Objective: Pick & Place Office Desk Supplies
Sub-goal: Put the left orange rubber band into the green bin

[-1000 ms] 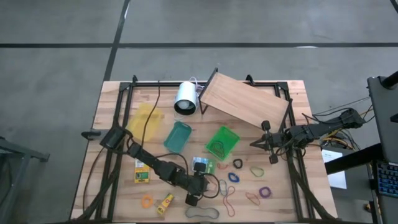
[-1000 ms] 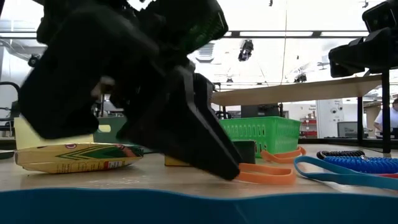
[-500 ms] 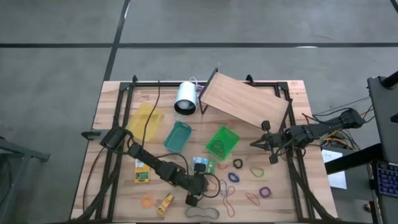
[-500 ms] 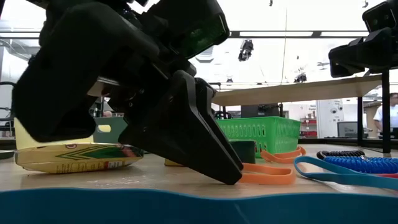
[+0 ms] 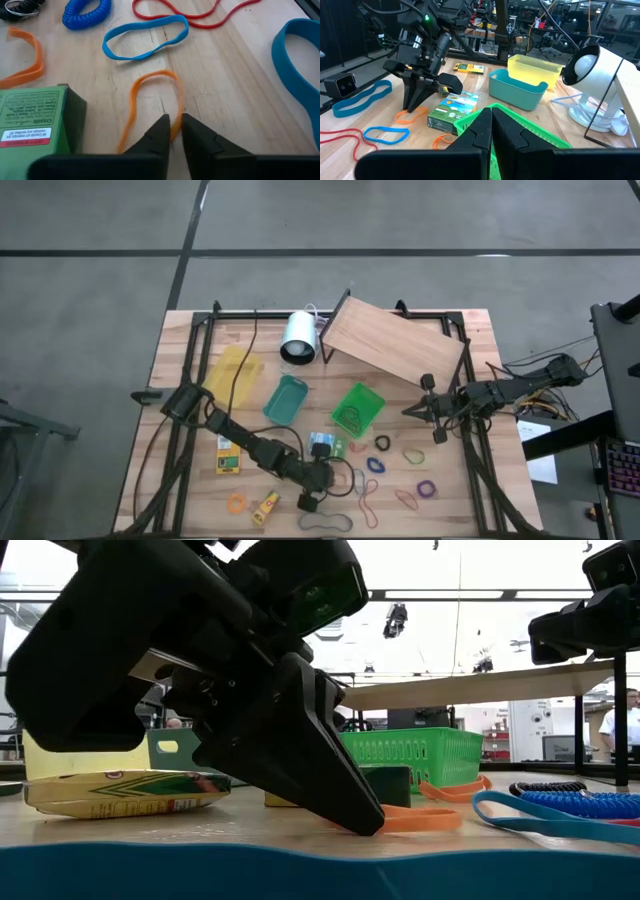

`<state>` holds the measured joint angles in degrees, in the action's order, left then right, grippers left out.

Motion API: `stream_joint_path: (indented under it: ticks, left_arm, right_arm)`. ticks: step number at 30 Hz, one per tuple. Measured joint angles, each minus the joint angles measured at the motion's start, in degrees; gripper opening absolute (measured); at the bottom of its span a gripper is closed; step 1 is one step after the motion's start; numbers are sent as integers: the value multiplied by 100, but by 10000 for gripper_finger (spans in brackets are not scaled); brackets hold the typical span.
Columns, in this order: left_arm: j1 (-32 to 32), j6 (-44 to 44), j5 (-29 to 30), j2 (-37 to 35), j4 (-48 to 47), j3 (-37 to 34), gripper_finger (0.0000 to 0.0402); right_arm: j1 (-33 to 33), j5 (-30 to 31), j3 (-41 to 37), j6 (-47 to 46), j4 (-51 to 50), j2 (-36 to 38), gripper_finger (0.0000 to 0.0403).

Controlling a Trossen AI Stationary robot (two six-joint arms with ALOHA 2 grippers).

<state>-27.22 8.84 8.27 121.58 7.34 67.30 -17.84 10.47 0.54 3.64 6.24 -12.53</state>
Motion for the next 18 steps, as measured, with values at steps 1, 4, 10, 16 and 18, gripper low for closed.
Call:
stream_joint_path:
  ticks: [1,4,10,16,18]
  left_arm:
    - [0,-10,2,0,21,-3,29]
    - [0,-89,6,4,17,24,6]
    - [0,-131,7,-48,33,23,5]
    - [0,-152,103,-227,146,16,4]
    - [0,-152,116,-312,187,16,4]
  right_arm:
    - [1,-2,0,0,-2,0,8]
    - [2,-2,0,0,-1,0,8]
    - [0,-2,0,0,-2,0,8]
    - [-1,-2,0,0,-2,0,8]
    - [-1,-2,0,0,0,2,8]
